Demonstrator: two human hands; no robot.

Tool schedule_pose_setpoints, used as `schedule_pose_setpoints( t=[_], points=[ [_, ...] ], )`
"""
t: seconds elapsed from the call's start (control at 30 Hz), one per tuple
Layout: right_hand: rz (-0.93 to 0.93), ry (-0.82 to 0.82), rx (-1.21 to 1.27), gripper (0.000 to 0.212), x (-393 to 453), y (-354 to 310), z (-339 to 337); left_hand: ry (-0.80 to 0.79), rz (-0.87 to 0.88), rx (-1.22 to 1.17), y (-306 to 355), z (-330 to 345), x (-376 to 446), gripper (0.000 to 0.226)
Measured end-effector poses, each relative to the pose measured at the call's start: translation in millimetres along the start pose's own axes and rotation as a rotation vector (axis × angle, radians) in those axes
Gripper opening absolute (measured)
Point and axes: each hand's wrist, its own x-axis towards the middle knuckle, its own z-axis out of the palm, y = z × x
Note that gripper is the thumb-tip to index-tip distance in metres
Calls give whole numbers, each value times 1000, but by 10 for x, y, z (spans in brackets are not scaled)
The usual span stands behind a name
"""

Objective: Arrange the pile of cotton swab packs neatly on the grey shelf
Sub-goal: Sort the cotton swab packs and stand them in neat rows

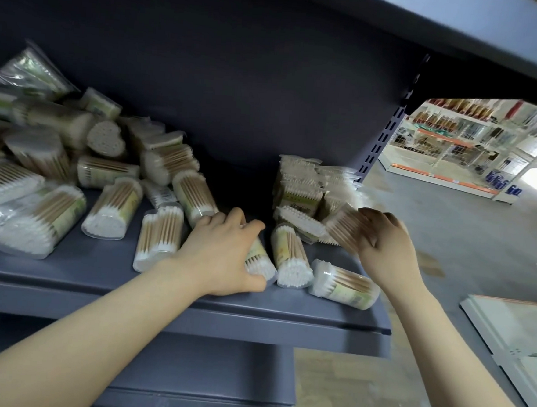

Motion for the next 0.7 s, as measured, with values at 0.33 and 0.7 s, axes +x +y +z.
schedule_pose_setpoints(
  t=[0.33,0.7],
  points=[
    [91,-166,-31,53,-135,151,120,54,-34,-56,101,53,-22,85],
    [63,-130,95,41,-89,65,55,244,14,-165,69,44,113,77]
  ],
)
